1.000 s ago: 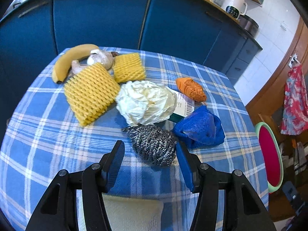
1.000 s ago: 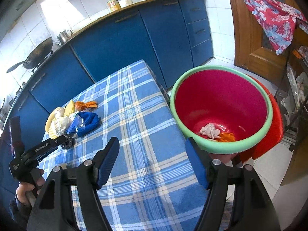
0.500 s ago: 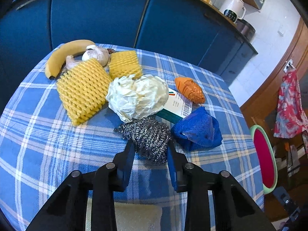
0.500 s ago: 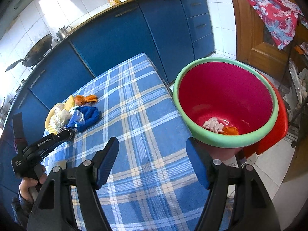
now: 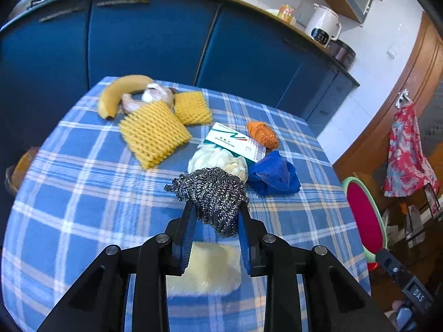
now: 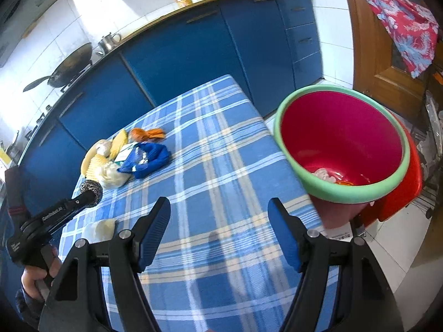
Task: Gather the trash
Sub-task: 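Close the left tool on the steel wool scrubber and lift it, then move the right tool over the yellow mesh sponge and close on it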
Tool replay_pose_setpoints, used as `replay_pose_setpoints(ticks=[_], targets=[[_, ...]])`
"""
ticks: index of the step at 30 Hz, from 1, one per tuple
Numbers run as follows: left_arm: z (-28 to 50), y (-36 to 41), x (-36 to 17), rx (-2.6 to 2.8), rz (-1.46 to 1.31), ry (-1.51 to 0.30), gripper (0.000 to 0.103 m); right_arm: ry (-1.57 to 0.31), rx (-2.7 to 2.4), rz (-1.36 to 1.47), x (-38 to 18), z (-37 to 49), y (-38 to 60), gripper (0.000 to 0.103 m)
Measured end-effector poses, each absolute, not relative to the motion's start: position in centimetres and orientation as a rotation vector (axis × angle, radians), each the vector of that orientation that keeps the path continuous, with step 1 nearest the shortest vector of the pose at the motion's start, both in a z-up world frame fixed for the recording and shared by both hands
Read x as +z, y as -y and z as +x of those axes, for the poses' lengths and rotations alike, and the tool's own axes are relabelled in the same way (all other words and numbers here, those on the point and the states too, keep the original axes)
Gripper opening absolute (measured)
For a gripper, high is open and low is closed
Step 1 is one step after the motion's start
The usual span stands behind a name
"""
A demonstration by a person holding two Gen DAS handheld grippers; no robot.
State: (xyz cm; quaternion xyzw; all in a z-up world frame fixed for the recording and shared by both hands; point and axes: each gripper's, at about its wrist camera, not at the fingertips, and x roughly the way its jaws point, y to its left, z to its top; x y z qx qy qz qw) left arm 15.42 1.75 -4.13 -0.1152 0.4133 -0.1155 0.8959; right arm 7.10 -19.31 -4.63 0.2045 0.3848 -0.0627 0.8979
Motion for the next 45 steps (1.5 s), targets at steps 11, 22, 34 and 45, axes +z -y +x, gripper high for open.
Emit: replay_pose_setpoints(ticks=[11,22,34,45], targets=[[11.8,-6.4,-2.8,-0.15,-0.259,-0.817,0.029,-0.802,-0.049,0.374,-4.1,7.1,15.1,0.074],[8.9,-11.3,-3.3,-0.052,-0.282,-0.798,0.029,-0.846,0.074,0.302,-4.5,8.1,8.9,0.083],[7.5,-15.6,-4.8,0.03,-0.328,-0.792,0.03,-0.924,0.144,0.254,-6.4,10.9,2.4,0.094],[7.4,-17.4,-5.2,0.043,-0.363,-0.79,0.03,-0.966,0.117,0.19,-8.5,14.0,-1.7,0.101]])
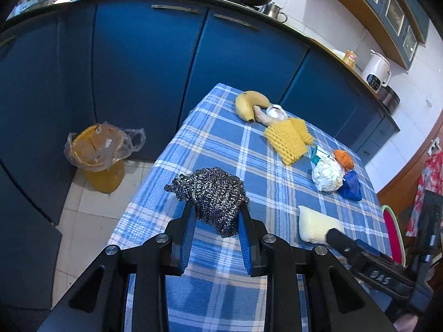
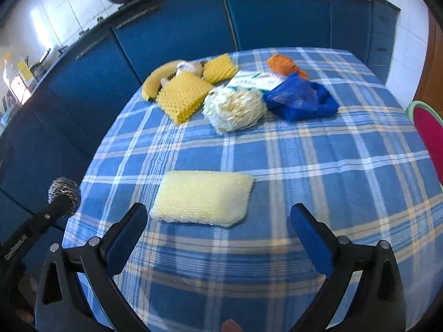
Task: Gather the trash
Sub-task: 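Move the right tool over the yellow mesh sponge and close on it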
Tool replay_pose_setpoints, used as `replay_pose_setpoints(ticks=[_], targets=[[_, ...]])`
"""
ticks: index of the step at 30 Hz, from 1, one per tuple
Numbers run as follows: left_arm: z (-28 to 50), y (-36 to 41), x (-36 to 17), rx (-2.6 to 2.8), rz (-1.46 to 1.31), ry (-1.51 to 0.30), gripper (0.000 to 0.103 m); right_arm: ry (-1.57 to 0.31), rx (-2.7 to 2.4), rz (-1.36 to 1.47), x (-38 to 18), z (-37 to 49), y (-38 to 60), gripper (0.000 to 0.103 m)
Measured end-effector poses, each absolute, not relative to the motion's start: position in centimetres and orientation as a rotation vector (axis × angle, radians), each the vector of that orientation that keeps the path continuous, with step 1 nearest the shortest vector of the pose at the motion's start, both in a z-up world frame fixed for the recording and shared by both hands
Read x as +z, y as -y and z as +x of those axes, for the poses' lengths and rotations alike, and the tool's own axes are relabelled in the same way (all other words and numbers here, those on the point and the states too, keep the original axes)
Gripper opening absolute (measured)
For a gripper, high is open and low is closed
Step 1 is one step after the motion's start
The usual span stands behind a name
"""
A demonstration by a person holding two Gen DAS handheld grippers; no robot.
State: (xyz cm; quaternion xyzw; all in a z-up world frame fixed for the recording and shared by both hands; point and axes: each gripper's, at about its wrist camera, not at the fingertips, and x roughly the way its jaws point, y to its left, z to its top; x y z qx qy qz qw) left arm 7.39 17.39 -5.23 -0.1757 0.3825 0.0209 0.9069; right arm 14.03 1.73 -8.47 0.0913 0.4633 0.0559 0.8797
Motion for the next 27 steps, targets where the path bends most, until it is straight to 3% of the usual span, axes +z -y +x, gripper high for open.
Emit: replay_pose_setpoints(ticks=[15,23,27], targets=[[7.6,-17.7,-5.6,0.046,-0.372,-0.8,0.03,-1.01,0.071,0.049,-10.5,15.8,-4.6,0.102],[7.5,-17.1,-5.4,0.039,-0.364,-0.798,0.03,-0.992,0.051,0.047,-10.2,15.4,-3.9,0.082],[7.6,-16.6,-5.3,0.03,-0.355,-0.801,0.03,-0.983,0.065,0.079,-9.9,15.3,-3.2,0.076]])
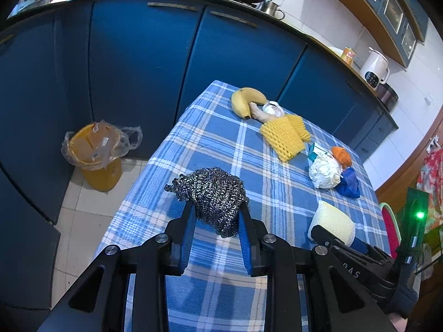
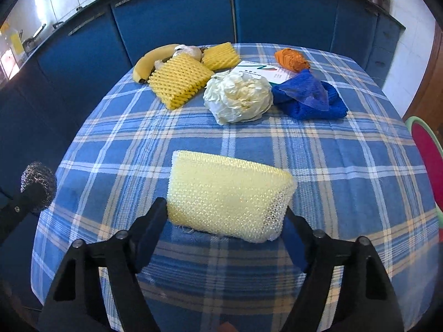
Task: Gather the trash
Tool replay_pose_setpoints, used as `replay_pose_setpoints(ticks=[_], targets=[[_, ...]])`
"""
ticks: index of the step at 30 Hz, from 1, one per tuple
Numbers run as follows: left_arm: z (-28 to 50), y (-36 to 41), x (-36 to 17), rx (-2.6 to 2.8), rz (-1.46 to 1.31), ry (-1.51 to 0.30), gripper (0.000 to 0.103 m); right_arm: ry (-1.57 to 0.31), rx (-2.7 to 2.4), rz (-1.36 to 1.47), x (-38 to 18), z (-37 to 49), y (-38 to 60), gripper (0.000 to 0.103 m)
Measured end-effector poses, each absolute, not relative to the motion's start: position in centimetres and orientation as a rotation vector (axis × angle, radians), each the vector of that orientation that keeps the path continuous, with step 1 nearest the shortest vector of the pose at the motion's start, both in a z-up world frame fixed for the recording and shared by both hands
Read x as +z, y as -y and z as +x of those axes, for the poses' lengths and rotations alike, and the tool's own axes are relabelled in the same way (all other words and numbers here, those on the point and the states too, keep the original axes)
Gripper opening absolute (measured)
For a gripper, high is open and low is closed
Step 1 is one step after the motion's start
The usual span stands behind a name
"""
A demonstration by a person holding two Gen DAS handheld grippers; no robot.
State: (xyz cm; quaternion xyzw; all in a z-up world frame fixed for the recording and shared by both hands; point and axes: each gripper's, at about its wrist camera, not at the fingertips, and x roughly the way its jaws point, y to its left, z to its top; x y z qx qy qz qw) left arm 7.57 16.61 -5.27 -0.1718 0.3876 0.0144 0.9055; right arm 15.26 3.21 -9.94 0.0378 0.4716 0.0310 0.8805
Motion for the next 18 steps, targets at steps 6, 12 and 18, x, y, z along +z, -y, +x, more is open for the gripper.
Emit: replay_pose_setpoints(ticks=[6,12,18], targets=[[7.6,-15.5,-4.9,0.008,-0.344,-0.796,0.03,-0.983,0.074,0.152,-9.5,14.8,-1.1,0.073],[7.9,-13.5,-4.2,-0.041,-0.316,-0.791,0.03,-0.947,0.063,0.215,-8.0,13.5,2.0,0.072],[8.5,-10.7,-3.2,-0.101,-0.278,-0.79,0.03,-0.883,0.042,0.249,-5.8,11.7,5.1,0.072]])
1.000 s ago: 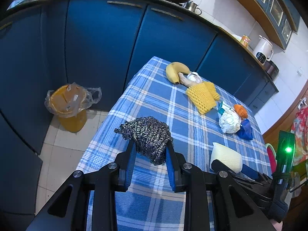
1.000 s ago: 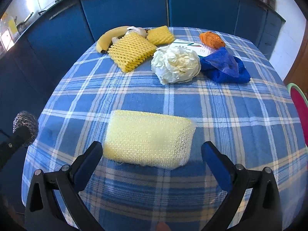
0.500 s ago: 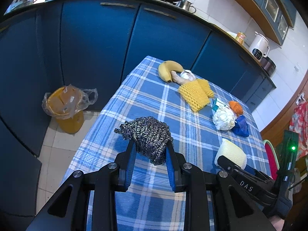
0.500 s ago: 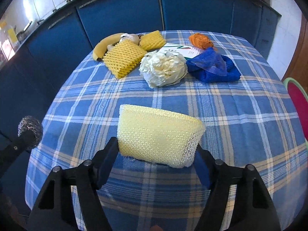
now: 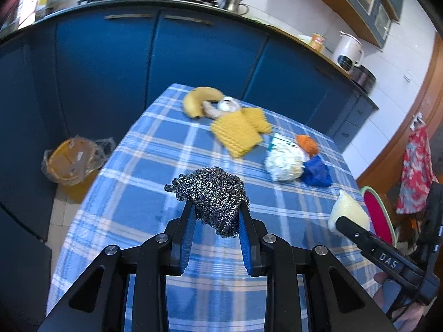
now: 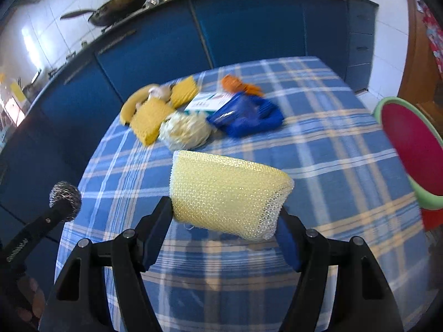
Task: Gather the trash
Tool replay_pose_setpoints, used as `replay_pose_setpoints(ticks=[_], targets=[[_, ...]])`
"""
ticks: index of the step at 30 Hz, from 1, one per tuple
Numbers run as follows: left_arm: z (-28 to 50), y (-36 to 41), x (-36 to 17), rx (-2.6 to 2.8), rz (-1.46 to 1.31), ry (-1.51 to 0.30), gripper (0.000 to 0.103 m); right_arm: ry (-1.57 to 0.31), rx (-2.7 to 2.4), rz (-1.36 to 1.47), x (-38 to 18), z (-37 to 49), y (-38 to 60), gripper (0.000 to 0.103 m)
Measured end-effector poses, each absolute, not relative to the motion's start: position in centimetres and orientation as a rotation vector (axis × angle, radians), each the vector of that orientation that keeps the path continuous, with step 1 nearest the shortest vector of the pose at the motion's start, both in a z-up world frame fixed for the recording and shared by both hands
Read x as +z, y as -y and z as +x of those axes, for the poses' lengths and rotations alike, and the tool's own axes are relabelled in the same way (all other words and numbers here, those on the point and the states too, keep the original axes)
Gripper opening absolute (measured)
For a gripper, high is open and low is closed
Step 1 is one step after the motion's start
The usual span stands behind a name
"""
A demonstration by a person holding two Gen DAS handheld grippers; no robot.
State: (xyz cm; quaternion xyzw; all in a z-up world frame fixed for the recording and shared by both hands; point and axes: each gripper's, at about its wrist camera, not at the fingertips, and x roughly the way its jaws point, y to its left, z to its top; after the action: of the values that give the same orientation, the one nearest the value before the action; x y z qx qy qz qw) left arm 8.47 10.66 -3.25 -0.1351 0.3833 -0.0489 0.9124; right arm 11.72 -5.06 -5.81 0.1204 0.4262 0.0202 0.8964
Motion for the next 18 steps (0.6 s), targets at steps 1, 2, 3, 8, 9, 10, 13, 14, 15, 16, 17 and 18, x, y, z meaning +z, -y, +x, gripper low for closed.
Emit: replay_pose_setpoints(ticks=[1,2,3,8,9,10,13,14,15,16,17,18], targets=[[8.6,-10.1,-3.0,-0.113,-0.272,-0.789,0.03,-0.873,0.037,0.253,-5.4,11.4,5.6,0.072],[8.6,-9.7,-2.9,-0.121,-0.267,-0.788,0.03,-0.867,0.034,0.255,-5.2,11.2,6.1,0.072],[8.8,-9.0,-2.7,-0.136,-0.257,-0.787,0.03,-0.858,0.029,0.258,-4.9,10.8,6.6,0.072],[9.2,-6.2,-1.7,-0.204,-0.227,-0.789,0.03,-0.825,-0.009,0.278,-3.7,9.6,9.6,0.072],[9.3,-5.4,-1.5,-0.222,-0.218,-0.788,0.03,-0.819,-0.02,0.282,-3.5,9.3,10.3,0.072],[9.4,-4.6,-1.2,-0.236,-0.207,-0.788,0.03,-0.814,-0.033,0.285,-3.3,9.1,11.0,0.072],[9.8,-2.5,-0.6,-0.271,-0.176,-0.783,0.03,-0.797,-0.062,0.307,-3.0,8.4,13.0,0.071],[9.8,-1.9,-0.5,-0.283,-0.169,-0.782,0.03,-0.795,-0.07,0.314,-3.0,8.3,13.6,0.07],[10.0,-0.9,-0.3,-0.302,-0.159,-0.781,0.03,-0.792,-0.084,0.322,-2.8,8.1,14.5,0.07],[10.1,-0.3,-0.2,-0.318,-0.151,-0.781,0.03,-0.785,-0.098,0.331,-2.7,7.9,15.3,0.07],[10.2,0.5,-0.1,-0.332,-0.142,-0.783,0.03,-0.778,-0.109,0.337,-2.6,7.8,16.1,0.07],[10.4,1.5,0.0,-0.347,-0.133,-0.785,0.03,-0.773,-0.122,0.34,-2.5,7.6,16.8,0.07]])
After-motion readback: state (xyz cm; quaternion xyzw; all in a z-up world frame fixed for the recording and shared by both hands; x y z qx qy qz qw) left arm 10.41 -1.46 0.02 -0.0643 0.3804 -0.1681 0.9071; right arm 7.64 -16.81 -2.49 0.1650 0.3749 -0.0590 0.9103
